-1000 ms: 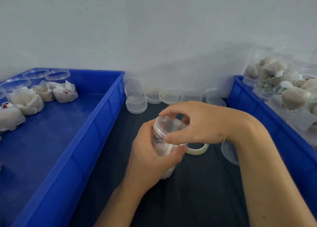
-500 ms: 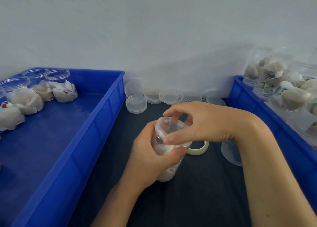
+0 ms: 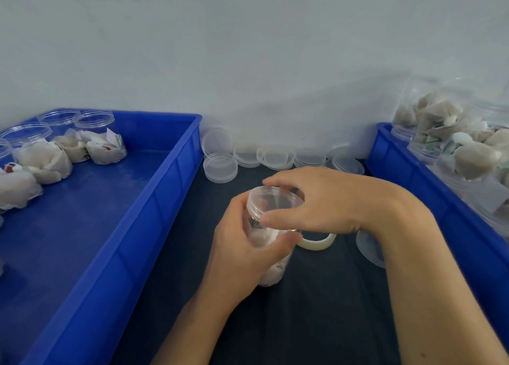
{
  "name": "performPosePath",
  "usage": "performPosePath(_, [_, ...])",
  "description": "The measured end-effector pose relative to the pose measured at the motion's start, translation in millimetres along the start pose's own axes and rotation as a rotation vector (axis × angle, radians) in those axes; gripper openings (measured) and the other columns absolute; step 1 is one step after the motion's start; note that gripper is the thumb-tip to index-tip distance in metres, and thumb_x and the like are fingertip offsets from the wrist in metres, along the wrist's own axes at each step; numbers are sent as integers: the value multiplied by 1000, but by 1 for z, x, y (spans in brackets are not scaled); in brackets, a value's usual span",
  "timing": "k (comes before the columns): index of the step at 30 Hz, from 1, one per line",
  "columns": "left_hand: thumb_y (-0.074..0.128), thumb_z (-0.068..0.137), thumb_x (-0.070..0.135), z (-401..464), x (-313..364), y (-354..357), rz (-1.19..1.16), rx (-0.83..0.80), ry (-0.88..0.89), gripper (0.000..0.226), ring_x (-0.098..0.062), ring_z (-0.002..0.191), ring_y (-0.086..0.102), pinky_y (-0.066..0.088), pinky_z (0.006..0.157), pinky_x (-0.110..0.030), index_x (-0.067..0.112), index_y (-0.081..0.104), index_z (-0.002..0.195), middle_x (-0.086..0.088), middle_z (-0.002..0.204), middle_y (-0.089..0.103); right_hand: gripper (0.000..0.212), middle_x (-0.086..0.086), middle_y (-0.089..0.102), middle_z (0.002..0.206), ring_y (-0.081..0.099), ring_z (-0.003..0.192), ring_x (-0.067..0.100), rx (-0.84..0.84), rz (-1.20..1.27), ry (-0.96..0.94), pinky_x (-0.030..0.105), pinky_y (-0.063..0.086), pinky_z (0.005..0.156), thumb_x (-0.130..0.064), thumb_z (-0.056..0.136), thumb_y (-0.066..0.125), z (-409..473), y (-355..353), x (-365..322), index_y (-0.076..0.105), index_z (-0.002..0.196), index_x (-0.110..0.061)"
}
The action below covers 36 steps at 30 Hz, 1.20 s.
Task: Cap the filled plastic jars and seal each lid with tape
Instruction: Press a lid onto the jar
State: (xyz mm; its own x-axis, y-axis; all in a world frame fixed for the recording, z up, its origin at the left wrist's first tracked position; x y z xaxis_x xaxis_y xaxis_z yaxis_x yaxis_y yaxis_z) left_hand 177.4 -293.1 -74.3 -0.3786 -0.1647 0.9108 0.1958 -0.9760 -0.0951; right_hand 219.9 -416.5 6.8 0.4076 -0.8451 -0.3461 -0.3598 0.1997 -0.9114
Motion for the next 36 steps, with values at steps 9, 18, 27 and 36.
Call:
performPosePath(9, [91, 72, 39, -1, -1, -5, 84, 110, 48, 58, -2, 110, 71, 54, 80, -12, 56, 61, 120, 20, 119, 73, 60, -13, 70, 84, 65, 81, 9, 261, -102, -16, 35, 57, 69, -76, 61, 62, 12, -3, -11, 72, 99, -31])
performPosePath(18, [95, 72, 29, 1, -10, -2, 60, 52, 5, 70, -4, 114, 70, 59, 84, -20, 46, 60, 130, 18, 124, 73, 73, -19, 59, 121, 55, 119, 12, 220, -107, -147, 39, 51, 94, -67, 72, 68, 14, 0, -17, 57, 140, -43])
performPosePath(27, [83, 67, 44, 1, -16, -4, 109, 154, -11, 61, 7, 108, 68, 50, 80, -4, 64, 57, 118, 28, 117, 72, 79, -8, 57, 106, 59, 101, 26, 369, -114, -112, 45, 54, 88, -75, 63, 61, 24, 3, -23, 63, 126, -27])
performPosePath(36, [89, 73, 31, 1, -27, -2, 141, 189, -26, 67, 6, 106, 69, 60, 70, -17, 59, 55, 124, 27, 117, 70, 70, -2, 57, 109, 60, 101, 31, 500, -167, -69, 42, 52, 82, -71, 75, 60, 24, 7, -31, 60, 131, -30])
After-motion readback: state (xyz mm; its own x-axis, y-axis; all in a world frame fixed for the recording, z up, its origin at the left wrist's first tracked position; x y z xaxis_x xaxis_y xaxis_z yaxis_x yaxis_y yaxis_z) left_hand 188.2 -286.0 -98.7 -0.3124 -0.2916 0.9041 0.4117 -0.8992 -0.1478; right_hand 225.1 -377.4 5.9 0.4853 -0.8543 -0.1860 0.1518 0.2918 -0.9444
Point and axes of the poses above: each hand's wrist, its own z-axis towards the middle knuckle, its own y-axis out of the palm, x = y × z, the point moved 8 cm from there along z, towards the middle knuckle
